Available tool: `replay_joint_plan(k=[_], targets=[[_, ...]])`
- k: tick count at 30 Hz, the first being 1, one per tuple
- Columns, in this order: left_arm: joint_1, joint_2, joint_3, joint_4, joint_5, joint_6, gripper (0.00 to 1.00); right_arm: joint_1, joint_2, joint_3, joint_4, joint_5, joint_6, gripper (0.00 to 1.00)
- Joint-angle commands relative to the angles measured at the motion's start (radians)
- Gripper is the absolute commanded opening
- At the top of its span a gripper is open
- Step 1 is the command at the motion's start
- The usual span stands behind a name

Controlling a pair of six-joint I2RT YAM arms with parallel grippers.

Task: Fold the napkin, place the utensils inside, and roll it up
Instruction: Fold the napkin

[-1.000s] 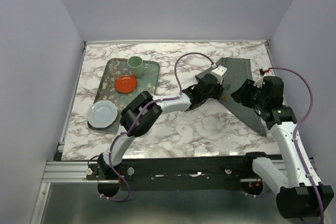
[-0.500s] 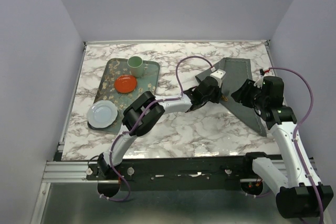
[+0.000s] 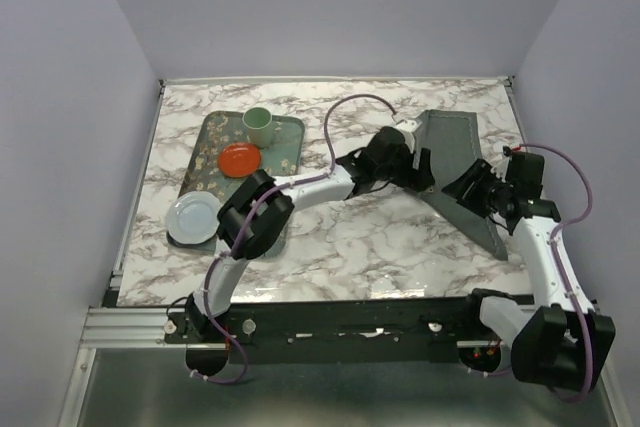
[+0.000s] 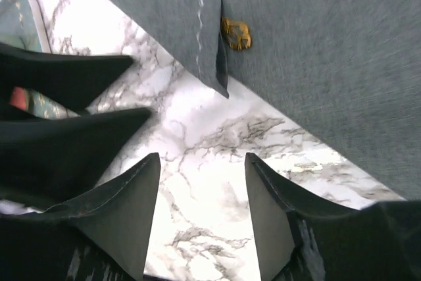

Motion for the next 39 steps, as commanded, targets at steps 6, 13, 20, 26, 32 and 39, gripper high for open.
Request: replay_joint_plan(k=[6,13,20,26,32,39], targets=[[0.251,-0.11,-0.015,-0.106,0.126,-0.266,0.85,-0.008,0.232,-0.137,0.371,-0.315,0.164,0.73],[0.269,-0.001,0.067,-0.126,0.14,-0.363,0.81,0.012,0.246,-0.327,0.702,-0.171,0.567,0.68],[0.269,0.019,0.061,-0.098,0.123,-0.398,0.79,0.045,0.323,-0.344,0.789,-0.065,0.734,0.68],[0.269,0.026,0.059,-0.11,0.121,-0.408,0.74,0.078,0.418,-0.343,0.853,-0.025,0.832,0.65],[0.269,0.011,0.056,-0.113,0.103,-0.388,0.73,0.097,0.44,-0.363,0.888,0.047,0.905,0.61],[0.271,-0.004,0.042,-0.115,0.088,-0.375,0.72,0.098,0.467,-0.349,0.861,0.082,0.92,0.51]])
